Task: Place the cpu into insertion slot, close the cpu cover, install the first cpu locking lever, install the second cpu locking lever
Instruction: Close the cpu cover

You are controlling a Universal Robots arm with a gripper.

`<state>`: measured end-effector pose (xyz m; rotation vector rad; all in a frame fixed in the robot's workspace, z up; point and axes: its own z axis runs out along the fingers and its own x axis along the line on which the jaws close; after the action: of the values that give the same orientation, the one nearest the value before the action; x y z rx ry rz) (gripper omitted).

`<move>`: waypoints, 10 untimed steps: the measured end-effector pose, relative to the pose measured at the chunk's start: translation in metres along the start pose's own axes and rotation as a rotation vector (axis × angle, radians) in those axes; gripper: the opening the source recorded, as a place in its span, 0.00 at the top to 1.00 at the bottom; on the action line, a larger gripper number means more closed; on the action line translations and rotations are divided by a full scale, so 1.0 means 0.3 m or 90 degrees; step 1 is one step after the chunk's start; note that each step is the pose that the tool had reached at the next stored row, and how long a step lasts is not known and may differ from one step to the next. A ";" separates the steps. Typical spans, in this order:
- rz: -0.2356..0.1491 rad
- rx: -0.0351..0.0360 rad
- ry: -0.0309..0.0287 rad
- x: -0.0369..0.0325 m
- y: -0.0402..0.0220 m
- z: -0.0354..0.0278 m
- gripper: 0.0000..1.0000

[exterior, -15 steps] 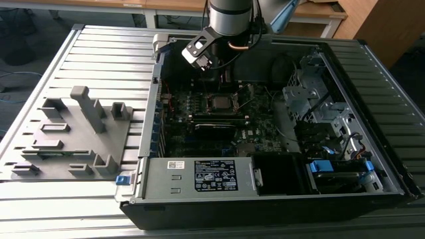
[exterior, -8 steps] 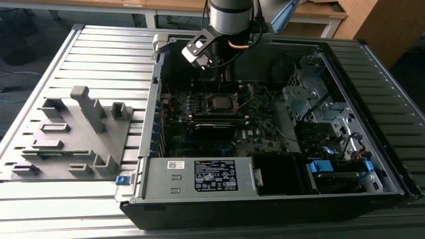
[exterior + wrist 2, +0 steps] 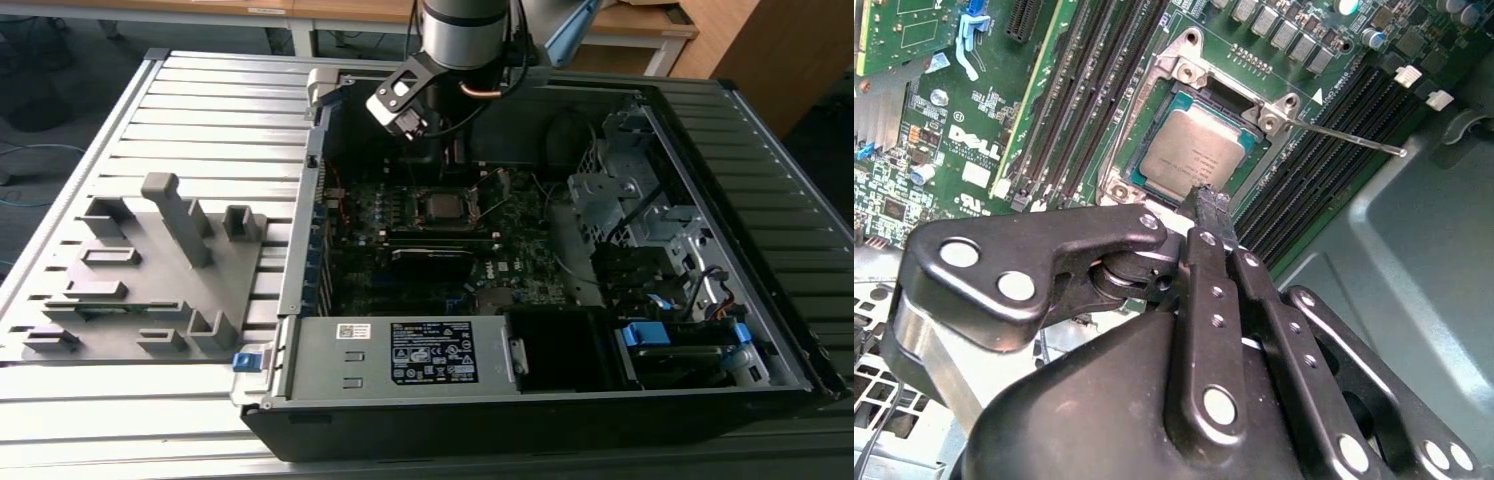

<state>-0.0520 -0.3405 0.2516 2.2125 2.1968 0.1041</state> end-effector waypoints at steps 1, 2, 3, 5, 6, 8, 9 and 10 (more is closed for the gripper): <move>0.000 0.0000 0.0000 0.000 0.000 0.000 0.89; 0.000 0.0000 0.0000 0.000 0.001 0.000 0.89; 0.000 0.0000 0.0000 0.000 0.002 0.000 0.89; 0.000 0.0000 -0.0001 0.000 0.005 0.000 0.89; 0.000 0.0000 0.0000 0.000 0.007 0.000 0.89; 0.000 0.0000 0.0000 0.000 0.011 0.001 0.89; 0.000 0.0000 0.0000 0.000 0.012 0.001 0.89; 0.000 0.0000 0.0000 0.000 0.014 0.001 0.89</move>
<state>-0.0478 -0.3405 0.2516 2.2124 2.1968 0.1041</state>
